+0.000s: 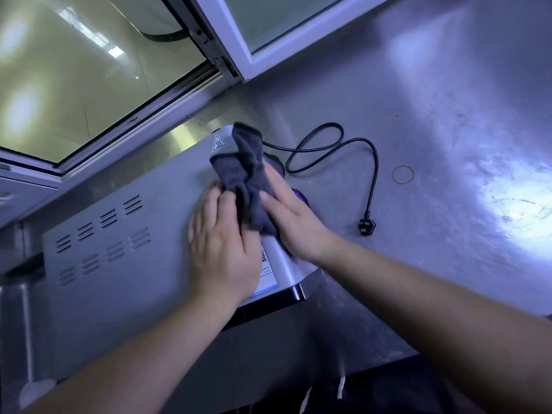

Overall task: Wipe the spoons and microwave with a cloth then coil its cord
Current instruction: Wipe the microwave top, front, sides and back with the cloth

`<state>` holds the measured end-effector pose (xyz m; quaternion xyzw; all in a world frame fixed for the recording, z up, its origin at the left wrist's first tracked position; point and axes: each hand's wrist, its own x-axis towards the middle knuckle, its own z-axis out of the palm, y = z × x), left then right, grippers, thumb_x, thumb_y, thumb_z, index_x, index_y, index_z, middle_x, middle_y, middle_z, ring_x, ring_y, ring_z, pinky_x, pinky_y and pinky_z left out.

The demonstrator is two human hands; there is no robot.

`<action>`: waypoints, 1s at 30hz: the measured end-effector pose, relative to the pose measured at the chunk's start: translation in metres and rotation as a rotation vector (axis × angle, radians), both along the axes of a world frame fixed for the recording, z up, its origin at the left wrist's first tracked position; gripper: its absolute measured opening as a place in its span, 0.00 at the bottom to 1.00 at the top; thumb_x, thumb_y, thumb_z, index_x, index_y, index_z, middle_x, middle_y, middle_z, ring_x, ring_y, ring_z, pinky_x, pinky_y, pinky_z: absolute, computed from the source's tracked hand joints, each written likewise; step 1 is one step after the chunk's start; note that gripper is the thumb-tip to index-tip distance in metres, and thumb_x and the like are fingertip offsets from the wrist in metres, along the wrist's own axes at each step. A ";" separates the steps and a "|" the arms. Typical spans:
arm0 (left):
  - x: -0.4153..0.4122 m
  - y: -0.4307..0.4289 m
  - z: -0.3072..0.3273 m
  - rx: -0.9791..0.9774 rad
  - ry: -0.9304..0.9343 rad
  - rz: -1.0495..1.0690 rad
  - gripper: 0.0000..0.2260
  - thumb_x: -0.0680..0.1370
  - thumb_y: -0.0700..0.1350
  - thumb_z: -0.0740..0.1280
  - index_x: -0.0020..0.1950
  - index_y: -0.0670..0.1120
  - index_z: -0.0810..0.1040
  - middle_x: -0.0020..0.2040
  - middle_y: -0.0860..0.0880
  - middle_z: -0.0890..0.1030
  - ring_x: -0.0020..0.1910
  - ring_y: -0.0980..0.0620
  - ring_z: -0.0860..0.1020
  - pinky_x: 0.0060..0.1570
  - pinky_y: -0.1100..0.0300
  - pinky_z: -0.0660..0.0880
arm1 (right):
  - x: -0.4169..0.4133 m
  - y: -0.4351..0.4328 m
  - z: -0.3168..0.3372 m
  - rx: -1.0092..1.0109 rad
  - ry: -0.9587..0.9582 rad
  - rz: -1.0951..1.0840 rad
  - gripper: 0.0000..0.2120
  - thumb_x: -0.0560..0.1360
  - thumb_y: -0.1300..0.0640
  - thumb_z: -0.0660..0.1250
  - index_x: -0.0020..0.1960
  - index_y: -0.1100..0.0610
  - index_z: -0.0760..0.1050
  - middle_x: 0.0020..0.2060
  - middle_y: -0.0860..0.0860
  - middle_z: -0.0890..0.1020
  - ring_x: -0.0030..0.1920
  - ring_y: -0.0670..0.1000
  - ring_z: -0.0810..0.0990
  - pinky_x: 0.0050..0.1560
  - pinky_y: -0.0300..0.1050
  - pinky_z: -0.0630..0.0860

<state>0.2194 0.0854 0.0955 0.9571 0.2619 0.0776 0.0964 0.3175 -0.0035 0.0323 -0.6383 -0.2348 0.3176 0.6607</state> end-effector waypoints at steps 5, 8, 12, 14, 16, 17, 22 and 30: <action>0.001 0.000 0.000 0.002 -0.002 0.003 0.27 0.78 0.45 0.56 0.79 0.46 0.68 0.80 0.51 0.66 0.81 0.51 0.61 0.77 0.53 0.56 | 0.041 0.026 0.000 -0.080 0.122 0.008 0.24 0.85 0.42 0.52 0.80 0.42 0.60 0.77 0.38 0.66 0.77 0.39 0.62 0.79 0.45 0.57; 0.002 -0.001 0.000 -0.005 -0.006 0.003 0.26 0.79 0.44 0.58 0.79 0.47 0.68 0.80 0.51 0.67 0.81 0.51 0.61 0.77 0.53 0.56 | 0.047 0.029 -0.002 -0.129 0.228 -0.016 0.21 0.87 0.44 0.48 0.79 0.42 0.60 0.75 0.41 0.69 0.76 0.43 0.66 0.70 0.35 0.62; 0.001 0.000 0.000 -0.013 0.003 -0.002 0.26 0.79 0.45 0.57 0.79 0.48 0.68 0.80 0.51 0.66 0.81 0.52 0.60 0.77 0.54 0.55 | 0.038 0.017 0.000 -0.228 0.243 0.007 0.25 0.84 0.35 0.41 0.78 0.37 0.60 0.67 0.35 0.67 0.68 0.42 0.67 0.68 0.41 0.61; 0.001 0.000 0.000 -0.015 0.003 -0.003 0.26 0.79 0.45 0.57 0.79 0.48 0.68 0.80 0.51 0.66 0.81 0.52 0.60 0.78 0.54 0.55 | 0.029 0.007 -0.001 -0.241 0.286 -0.004 0.27 0.84 0.35 0.42 0.80 0.39 0.57 0.67 0.35 0.66 0.70 0.43 0.66 0.69 0.42 0.58; 0.001 0.000 0.000 -0.012 -0.001 -0.005 0.26 0.79 0.45 0.57 0.79 0.48 0.68 0.80 0.51 0.66 0.81 0.52 0.60 0.78 0.53 0.56 | 0.015 -0.005 -0.006 -0.281 0.367 -0.019 0.28 0.83 0.33 0.43 0.80 0.40 0.59 0.70 0.39 0.68 0.70 0.44 0.67 0.71 0.44 0.61; 0.001 0.001 0.000 -0.011 -0.002 -0.005 0.26 0.79 0.45 0.57 0.79 0.47 0.68 0.80 0.51 0.66 0.81 0.52 0.60 0.78 0.53 0.56 | 0.008 -0.013 -0.009 -0.310 0.411 -0.020 0.29 0.83 0.32 0.44 0.80 0.40 0.60 0.73 0.42 0.69 0.69 0.45 0.68 0.74 0.48 0.62; 0.001 0.000 0.000 -0.016 0.001 -0.005 0.26 0.80 0.47 0.55 0.79 0.47 0.68 0.80 0.50 0.66 0.81 0.51 0.60 0.78 0.51 0.57 | -0.034 -0.048 -0.016 -0.400 0.526 -0.026 0.31 0.79 0.26 0.43 0.79 0.35 0.59 0.73 0.45 0.70 0.70 0.48 0.69 0.76 0.55 0.64; 0.001 -0.002 0.002 -0.028 -0.008 0.009 0.27 0.79 0.48 0.54 0.79 0.47 0.68 0.80 0.49 0.66 0.80 0.49 0.62 0.77 0.50 0.58 | -0.058 -0.065 0.017 -0.366 0.563 -0.077 0.27 0.76 0.24 0.47 0.71 0.29 0.68 0.68 0.41 0.77 0.67 0.48 0.75 0.64 0.48 0.71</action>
